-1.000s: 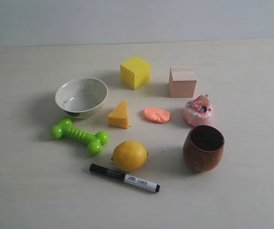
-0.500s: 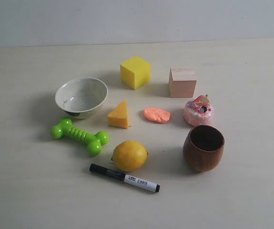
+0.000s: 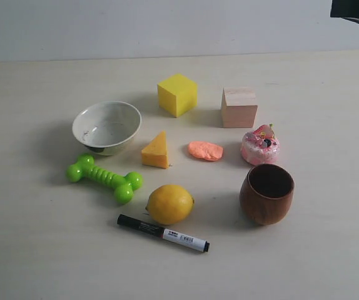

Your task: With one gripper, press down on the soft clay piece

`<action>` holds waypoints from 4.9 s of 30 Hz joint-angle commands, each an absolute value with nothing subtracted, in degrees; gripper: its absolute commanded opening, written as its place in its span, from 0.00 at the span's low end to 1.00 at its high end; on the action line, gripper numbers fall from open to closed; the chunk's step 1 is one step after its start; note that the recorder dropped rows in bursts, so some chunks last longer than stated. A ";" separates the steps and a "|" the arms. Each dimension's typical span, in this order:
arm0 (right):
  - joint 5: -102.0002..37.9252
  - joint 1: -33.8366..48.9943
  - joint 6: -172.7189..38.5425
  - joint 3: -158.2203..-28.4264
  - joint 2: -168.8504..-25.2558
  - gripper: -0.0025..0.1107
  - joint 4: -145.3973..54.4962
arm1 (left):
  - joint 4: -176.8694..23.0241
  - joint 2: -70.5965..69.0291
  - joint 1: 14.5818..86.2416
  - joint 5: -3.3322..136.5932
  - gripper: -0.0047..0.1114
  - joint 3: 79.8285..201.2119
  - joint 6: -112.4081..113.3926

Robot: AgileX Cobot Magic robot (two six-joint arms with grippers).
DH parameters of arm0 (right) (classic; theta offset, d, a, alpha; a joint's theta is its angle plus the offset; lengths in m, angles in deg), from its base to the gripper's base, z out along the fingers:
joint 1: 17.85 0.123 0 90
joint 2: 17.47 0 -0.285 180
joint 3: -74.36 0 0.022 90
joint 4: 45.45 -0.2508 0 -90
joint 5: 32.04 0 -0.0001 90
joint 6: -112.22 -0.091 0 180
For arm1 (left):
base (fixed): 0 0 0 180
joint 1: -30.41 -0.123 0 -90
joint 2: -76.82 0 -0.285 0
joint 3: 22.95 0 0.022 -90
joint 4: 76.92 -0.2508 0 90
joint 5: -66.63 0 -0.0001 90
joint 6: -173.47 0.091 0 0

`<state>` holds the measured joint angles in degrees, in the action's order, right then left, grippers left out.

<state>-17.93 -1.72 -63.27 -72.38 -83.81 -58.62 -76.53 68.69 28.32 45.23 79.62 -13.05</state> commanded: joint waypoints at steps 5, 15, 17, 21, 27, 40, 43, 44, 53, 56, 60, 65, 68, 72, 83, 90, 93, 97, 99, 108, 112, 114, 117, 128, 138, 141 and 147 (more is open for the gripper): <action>-22.57 -1.51 -63.35 -73.22 -84.11 0.02 -61.03 | -76.41 69.03 28.63 45.83 0.04 79.83 -13.51; 1.54 -0.78 -60.40 -86.14 -94.15 0.02 -61.59 | -76.41 69.03 28.63 45.83 0.04 79.83 -13.51; 5.04 1.17 -60.40 -89.42 -97.40 0.02 -61.59 | -76.41 69.03 28.63 45.83 0.04 79.83 -13.51; 10.34 6.56 -66.48 -96.03 -104.27 0.02 -57.05 | -76.41 69.03 28.63 45.83 0.04 79.83 -13.51; 20.70 13.15 -82.51 -106.68 -115.85 0.02 -42.25 | -76.41 69.03 28.63 45.83 0.04 79.83 -13.51; 24.43 16.85 -90.27 -116.36 -132.15 0.02 -46.49 | -76.41 69.03 28.63 45.83 0.04 79.83 -13.51; 24.71 16.85 -92.25 -116.36 -133.77 0.02 -46.60 | -76.41 69.03 28.63 45.83 0.04 79.83 -13.51; 25.02 16.85 -93.32 -116.36 -134.38 0.02 -46.35 | -76.41 69.03 28.63 45.83 0.04 79.83 -13.51; 26.20 16.85 -103.85 -116.36 -139.27 0.02 -43.09 | -76.41 69.03 28.63 45.83 0.04 79.83 -13.51; 26.32 16.85 -104.37 -117.63 -141.02 0.02 -43.00 | -76.41 69.03 28.63 45.83 0.04 79.83 -13.51; 27.79 16.61 -106.08 -121.12 -143.44 0.02 -43.00 | -76.41 69.03 28.63 45.83 0.04 79.83 -13.51; 32.64 14.78 -107.41 -127.53 -147.45 0.02 -45.45 | -76.41 69.03 28.63 45.83 0.04 79.83 -13.51; 35.56 14.49 -108.01 -130.27 -149.61 0.02 -45.45 | -76.41 69.03 28.63 45.83 0.04 79.83 -13.51; 36.33 14.49 -109.13 -131.62 -151.57 0.02 -45.45 | -76.41 69.03 28.63 45.83 0.04 79.83 -13.51; 37.06 14.37 -109.75 -131.62 -155.78 0.02 -45.45 | -76.41 69.03 28.63 45.83 0.04 79.83 -13.51; 36.81 13.46 -109.95 -131.62 -156.48 0.02 -45.45 | -76.41 69.03 28.63 45.83 0.04 79.83 -13.51; 36.25 13.32 -110.36 -131.62 -156.48 0.02 -45.45 | -76.41 69.03 28.63 45.83 0.04 79.83 -13.51; 33.85 13.32 -111.30 -131.62 -157.21 0.02 -46.76 | -76.41 69.03 28.63 45.83 0.04 79.83 -13.51; 33.61 13.32 -111.30 -131.62 -158.03 0.02 -47.07 | -76.41 69.03 28.63 45.83 0.04 79.83 -13.51; 31.73 13.32 -111.30 -131.62 -159.34 0.02 -49.17 | -76.41 69.03 28.63 45.83 0.04 79.83 -13.51; 31.59 13.32 -111.30 -131.62 -159.89 0.02 -49.73 | -76.41 69.03 28.63 45.83 0.04 79.83 -13.51; 31.59 13.32 -111.30 -131.62 -160.47 0.02 -49.86 | -76.41 69.03 28.63 45.83 0.04 79.83 -13.51; 31.59 13.32 -110.88 -131.62 -161.56 0.02 -52.29 | -76.41 69.03 28.63 45.83 0.04 79.83 -13.51; 32.85 13.32 -110.30 -131.62 -165.86 0.02 -54.73 | -76.41 69.03 28.63 45.83 0.04 79.83 -13.51; 32.61 13.32 -109.81 -131.62 -166.25 0.02 -54.77 | -76.41 69.03 28.63 45.83 0.04 79.83 -13.51; 32.61 13.32 -109.81 -131.62 -166.25 0.02 -54.51 | -76.41 69.03 28.63 45.83 0.04 79.83 -13.51; 32.73 13.32 -109.81 -131.62 -167.00 0.02 -54.24 | -76.41 69.03 28.63 45.83 0.04 79.83 -13.51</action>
